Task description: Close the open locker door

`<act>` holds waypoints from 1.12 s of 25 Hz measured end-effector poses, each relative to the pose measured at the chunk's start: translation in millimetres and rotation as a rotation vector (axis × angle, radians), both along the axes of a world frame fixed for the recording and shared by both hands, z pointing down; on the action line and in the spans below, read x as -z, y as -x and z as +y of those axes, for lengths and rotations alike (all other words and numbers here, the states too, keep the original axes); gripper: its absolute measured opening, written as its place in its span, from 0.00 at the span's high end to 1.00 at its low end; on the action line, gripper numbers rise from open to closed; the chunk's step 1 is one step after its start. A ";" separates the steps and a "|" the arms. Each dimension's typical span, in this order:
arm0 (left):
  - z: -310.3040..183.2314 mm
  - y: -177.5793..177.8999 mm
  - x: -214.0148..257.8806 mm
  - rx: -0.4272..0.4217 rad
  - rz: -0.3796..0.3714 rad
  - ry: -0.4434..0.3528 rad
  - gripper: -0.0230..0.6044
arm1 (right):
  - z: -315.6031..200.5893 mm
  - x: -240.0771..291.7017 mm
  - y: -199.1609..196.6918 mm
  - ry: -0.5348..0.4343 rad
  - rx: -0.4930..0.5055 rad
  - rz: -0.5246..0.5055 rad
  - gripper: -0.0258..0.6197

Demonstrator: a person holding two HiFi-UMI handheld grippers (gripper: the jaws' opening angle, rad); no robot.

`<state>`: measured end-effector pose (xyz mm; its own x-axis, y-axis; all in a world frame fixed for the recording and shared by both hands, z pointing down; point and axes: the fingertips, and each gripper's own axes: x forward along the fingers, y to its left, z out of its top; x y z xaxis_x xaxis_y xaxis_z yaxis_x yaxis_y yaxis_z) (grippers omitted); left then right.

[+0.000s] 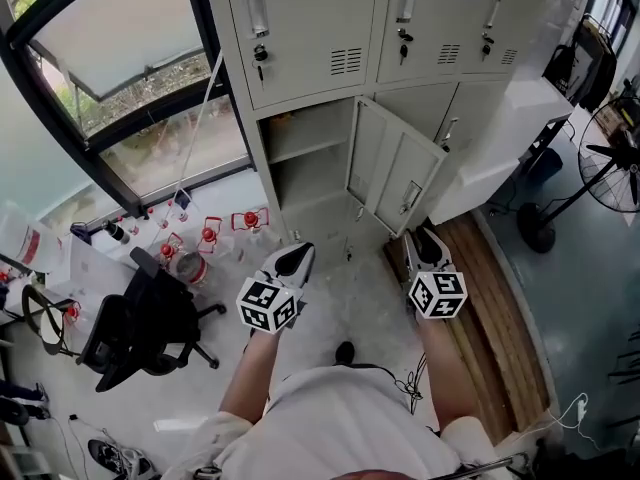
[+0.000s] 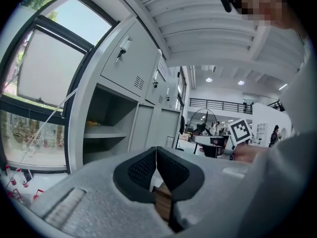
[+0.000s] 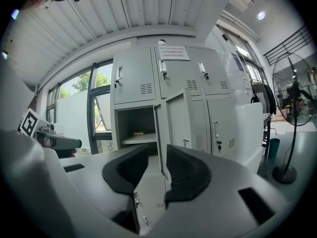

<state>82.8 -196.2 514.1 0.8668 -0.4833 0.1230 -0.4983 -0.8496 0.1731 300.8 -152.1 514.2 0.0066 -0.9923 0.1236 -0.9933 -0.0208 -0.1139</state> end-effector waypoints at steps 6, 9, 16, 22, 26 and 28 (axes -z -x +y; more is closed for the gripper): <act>-21.1 -36.4 0.2 0.016 0.009 0.005 0.94 | -30.5 -8.4 -42.3 0.023 0.014 0.007 0.80; -28.8 -51.1 -2.8 0.028 0.010 0.007 0.94 | -44.0 -12.9 -59.0 0.028 0.026 0.012 0.80; -39.1 -71.2 -7.3 0.056 0.011 0.016 0.94 | -67.0 -19.2 -86.6 0.045 0.048 0.023 0.79; -48.1 -70.4 -12.8 0.079 0.006 0.022 0.94 | -82.6 -21.8 -97.3 0.043 0.049 0.015 0.78; -53.7 -65.8 -14.3 0.082 0.005 0.026 0.94 | -89.7 -22.1 -100.0 0.046 0.040 0.023 0.77; -58.2 -61.7 -13.6 0.080 0.005 0.027 0.94 | -93.6 -21.5 -99.1 0.048 0.037 0.025 0.77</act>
<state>144.5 -254.4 527.7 0.8260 -0.5478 0.1327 -0.5637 -0.8020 0.1979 399.9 -245.7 535.7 -0.0260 -0.9849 0.1712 -0.9960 0.0109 -0.0886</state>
